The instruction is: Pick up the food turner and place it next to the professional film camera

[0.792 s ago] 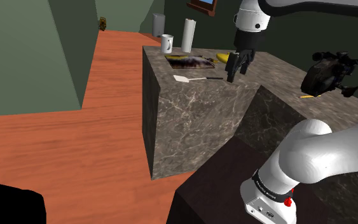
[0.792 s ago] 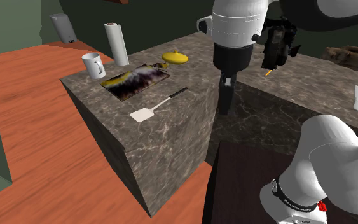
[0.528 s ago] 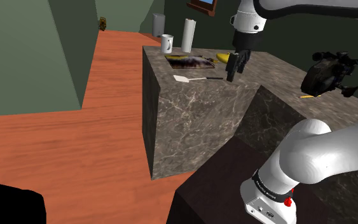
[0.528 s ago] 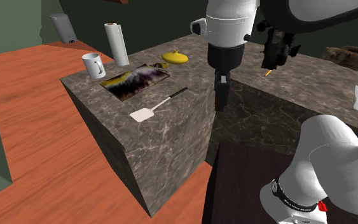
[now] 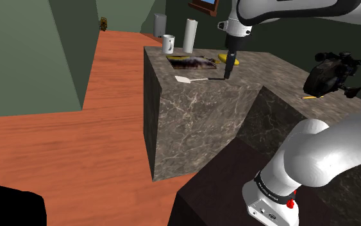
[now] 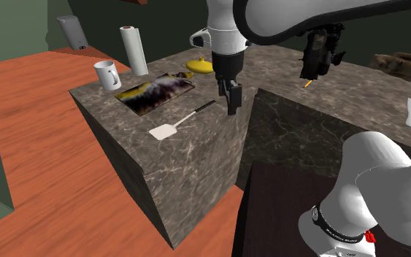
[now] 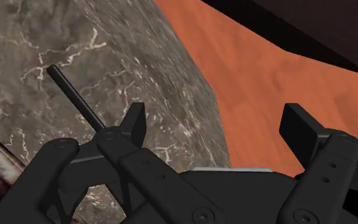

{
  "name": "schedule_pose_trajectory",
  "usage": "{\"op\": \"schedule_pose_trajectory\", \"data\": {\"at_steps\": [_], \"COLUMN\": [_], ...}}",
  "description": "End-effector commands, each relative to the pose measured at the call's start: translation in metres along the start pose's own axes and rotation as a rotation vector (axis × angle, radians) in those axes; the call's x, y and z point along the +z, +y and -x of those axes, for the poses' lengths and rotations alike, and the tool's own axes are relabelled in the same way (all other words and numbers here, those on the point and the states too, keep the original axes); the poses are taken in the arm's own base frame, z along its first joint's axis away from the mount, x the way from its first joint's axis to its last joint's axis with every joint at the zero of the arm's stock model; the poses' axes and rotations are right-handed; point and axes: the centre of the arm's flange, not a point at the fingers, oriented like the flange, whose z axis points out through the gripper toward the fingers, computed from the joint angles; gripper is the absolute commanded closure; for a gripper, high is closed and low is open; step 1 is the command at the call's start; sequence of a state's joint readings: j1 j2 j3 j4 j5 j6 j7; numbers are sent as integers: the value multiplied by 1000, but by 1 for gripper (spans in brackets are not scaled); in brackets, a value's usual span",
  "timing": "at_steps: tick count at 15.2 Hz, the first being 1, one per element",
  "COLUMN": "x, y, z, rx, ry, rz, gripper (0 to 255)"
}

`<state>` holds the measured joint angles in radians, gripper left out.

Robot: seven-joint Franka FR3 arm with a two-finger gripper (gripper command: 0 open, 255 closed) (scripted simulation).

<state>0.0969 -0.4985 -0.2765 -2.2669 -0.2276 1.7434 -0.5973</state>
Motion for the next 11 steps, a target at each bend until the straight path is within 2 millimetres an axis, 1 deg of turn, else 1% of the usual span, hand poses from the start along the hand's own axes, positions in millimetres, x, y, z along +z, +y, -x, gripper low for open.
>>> {"op": "schedule_pose_trajectory", "data": {"at_steps": [1,4,7,10,11], "x": [7,19,31,43,44], "y": [20,48,71,89,92], "z": [-16,-41,-71,-103,-109], "rx": [-110,-263,-415,-567,-592], "ry": [6,14,23,32,34], "rz": [1,-2,-4,-6,-7], "gripper": [0,0,0,0,0]}}
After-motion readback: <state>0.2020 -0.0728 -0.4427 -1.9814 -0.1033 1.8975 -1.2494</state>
